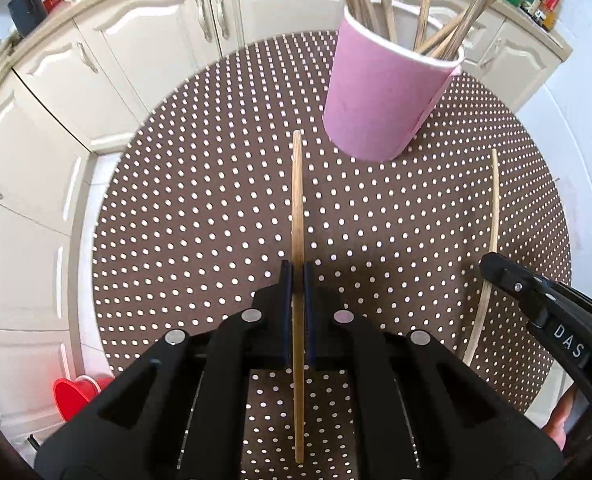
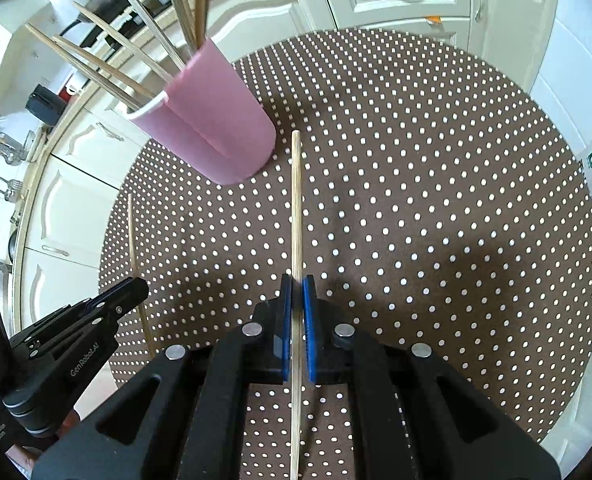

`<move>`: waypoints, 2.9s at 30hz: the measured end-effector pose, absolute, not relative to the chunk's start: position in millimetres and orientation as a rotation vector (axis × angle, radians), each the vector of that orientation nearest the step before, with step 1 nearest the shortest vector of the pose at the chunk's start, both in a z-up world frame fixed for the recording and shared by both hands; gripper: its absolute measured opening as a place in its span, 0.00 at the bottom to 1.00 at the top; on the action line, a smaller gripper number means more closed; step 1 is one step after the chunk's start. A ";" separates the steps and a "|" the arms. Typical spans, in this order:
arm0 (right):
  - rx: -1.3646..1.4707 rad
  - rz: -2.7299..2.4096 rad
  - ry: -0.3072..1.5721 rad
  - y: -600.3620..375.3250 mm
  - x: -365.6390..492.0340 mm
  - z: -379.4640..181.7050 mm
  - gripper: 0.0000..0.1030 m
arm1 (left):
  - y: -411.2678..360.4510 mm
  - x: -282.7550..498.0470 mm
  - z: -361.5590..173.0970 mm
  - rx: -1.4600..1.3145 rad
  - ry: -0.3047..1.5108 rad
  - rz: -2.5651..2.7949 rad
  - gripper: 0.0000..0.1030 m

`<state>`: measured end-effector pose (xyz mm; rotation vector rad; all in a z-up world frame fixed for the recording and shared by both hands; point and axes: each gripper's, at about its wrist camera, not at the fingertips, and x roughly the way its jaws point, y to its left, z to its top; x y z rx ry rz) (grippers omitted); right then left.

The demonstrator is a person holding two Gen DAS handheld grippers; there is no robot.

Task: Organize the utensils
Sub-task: 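Lift the chopstick with the right tool and raise it above the cup, then lower the held chopstick into the pink cup with the right tool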

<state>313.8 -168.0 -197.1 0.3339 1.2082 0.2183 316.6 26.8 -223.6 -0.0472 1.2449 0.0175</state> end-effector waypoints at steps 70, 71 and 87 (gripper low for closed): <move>0.326 0.302 0.682 -181.5 351.6 -21.1 0.04 | 9.5 342.7 -38.2 -0.134 0.767 -0.069 0.06; 0.326 0.301 0.689 -180.8 354.5 -23.1 0.04 | 9.9 345.6 -39.0 -0.136 0.769 -0.072 0.06; 0.338 0.280 0.764 -179.4 380.6 -54.9 0.04 | 10.2 384.1 -43.8 -0.143 0.769 -0.086 0.06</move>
